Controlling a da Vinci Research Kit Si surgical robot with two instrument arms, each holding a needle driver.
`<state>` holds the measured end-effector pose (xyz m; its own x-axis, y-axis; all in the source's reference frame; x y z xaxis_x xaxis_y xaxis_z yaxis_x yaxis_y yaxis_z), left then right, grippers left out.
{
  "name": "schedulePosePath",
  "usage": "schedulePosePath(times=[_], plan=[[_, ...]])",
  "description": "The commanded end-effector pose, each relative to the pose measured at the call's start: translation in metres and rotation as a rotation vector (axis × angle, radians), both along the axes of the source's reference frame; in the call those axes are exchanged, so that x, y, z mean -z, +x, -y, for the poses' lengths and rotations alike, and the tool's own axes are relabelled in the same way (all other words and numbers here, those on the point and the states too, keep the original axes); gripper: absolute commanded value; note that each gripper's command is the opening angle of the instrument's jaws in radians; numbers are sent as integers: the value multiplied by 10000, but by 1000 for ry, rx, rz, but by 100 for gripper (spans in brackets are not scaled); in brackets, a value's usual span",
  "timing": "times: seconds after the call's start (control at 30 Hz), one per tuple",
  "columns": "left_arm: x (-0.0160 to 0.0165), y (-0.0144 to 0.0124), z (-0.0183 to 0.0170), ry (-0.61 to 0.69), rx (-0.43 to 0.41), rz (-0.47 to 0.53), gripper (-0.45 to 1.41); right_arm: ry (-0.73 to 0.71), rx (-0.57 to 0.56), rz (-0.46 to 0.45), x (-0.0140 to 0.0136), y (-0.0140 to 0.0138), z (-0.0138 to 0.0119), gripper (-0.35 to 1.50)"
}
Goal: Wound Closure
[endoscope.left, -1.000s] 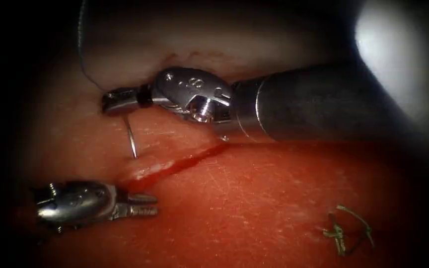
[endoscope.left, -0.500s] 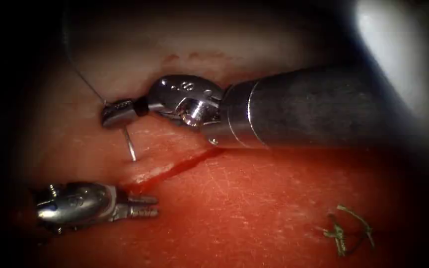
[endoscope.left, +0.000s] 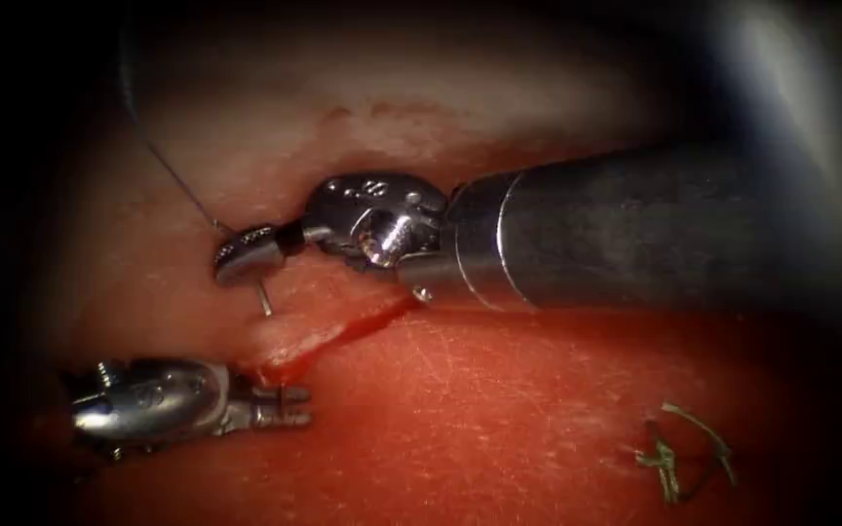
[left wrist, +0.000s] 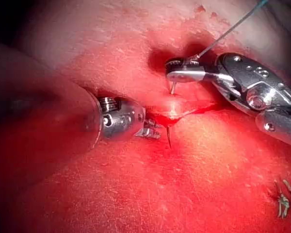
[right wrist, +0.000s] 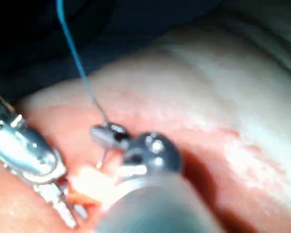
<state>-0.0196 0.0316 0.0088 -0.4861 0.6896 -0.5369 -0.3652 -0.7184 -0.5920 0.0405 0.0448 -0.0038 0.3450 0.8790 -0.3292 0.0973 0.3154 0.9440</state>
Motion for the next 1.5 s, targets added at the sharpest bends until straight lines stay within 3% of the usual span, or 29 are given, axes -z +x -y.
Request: schedulePosePath(times=[0.03, 0.33, 0.4, 0.43, 0.53, 0.6, 0.77, 1.07, 1.23, 1.5], plan=[[-6, -5, 8, 3, -1, 2, -12, 33, 22, 2, -6, 7, 10, -35], [-6, -5, 8, 4, -2, -1, -13, 100, 111, -12, 5, 4, 33, -35], [-5, -5, 7, 5, -2, 0, -12, 95, 70, 6, 4, 5, 31, -35], [0, -5, 6, 4, -6, 3, -11, 1, -31, 21, -3, 6, 17, 17], [9, -3, 6, -9, -21, 10, -9, -128, -112, 30, -17, 0, -3, 73], [15, 0, 7, -20, -33, 15, -8, -187, -149, 48, -23, -4, -11, 91], [37, 13, 12, -50, -47, 19, -5, -318, -253, 170, -33, -19, -31, 115], [50, 32, 9, -163, -51, -24, 20, -327, -305, 212, -38, -37, -43, 118], [42, 18, 1, -292, -26, -87, 58, -327, -305, 212, -38, -41, -46, 116], [38, 6, -2, -386, 24, -142, 62, -328, -305, 212, -40, -41, -46, 116]])
